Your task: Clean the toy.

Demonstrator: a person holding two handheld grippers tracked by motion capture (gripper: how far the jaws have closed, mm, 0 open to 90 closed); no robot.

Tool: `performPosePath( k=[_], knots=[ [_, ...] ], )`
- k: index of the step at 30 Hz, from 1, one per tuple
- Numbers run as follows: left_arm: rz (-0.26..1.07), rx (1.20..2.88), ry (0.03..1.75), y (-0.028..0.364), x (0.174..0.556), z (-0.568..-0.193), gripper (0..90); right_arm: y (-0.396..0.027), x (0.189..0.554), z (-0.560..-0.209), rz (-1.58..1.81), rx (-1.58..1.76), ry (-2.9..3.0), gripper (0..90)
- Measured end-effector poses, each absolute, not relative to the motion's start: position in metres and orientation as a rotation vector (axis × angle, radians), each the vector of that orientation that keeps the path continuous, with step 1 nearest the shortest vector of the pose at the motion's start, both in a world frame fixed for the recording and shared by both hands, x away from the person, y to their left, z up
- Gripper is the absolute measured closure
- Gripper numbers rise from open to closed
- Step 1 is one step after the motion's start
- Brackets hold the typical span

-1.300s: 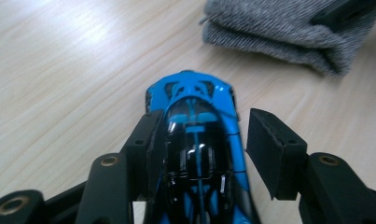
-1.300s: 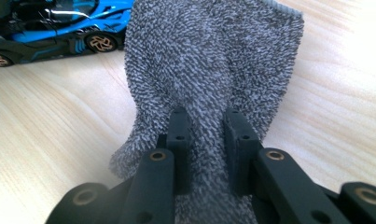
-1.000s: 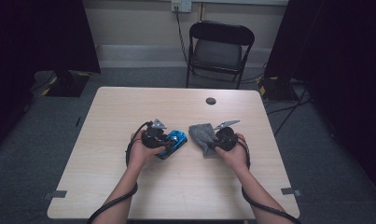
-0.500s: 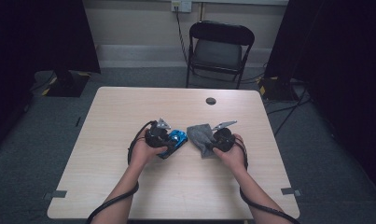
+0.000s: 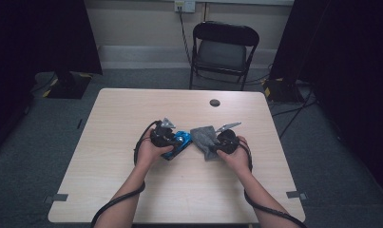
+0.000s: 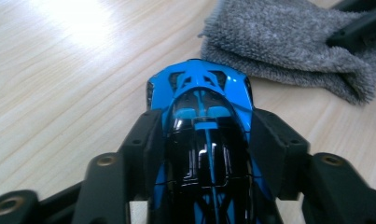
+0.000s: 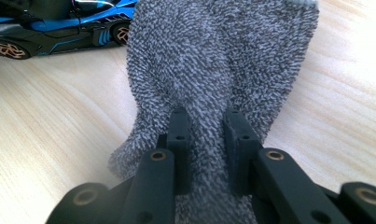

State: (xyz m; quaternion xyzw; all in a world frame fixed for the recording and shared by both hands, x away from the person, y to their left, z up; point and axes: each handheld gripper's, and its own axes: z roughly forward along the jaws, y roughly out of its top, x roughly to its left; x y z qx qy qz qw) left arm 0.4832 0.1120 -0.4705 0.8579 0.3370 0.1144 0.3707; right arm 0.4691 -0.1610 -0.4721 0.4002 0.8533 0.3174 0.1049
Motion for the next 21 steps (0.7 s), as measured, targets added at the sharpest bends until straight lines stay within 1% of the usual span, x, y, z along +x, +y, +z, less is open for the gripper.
performPosePath(
  k=[7,14,16,18,21],
  knots=[
    [0.285,2.229,0.862,0.113,0.483,-0.468,48.7,-0.158,0.468,-0.471,0.915,1.180,2.512,74.7],
    [0.294,2.256,0.855,0.112,0.482,-0.466,48.7,-0.159,0.469,-0.468,0.877,1.287,2.444,74.9],
    [0.302,2.246,0.859,0.112,0.482,-0.467,48.7,-0.156,0.469,-0.468,0.867,1.284,2.456,74.9],
    [0.275,2.241,0.859,0.113,0.482,-0.467,48.8,-0.153,0.468,-0.468,0.857,1.270,2.467,74.9],
    [0.288,2.243,0.855,0.113,0.482,-0.467,48.8,-0.148,0.465,-0.469,0.856,1.254,2.484,74.9]
  ],
)
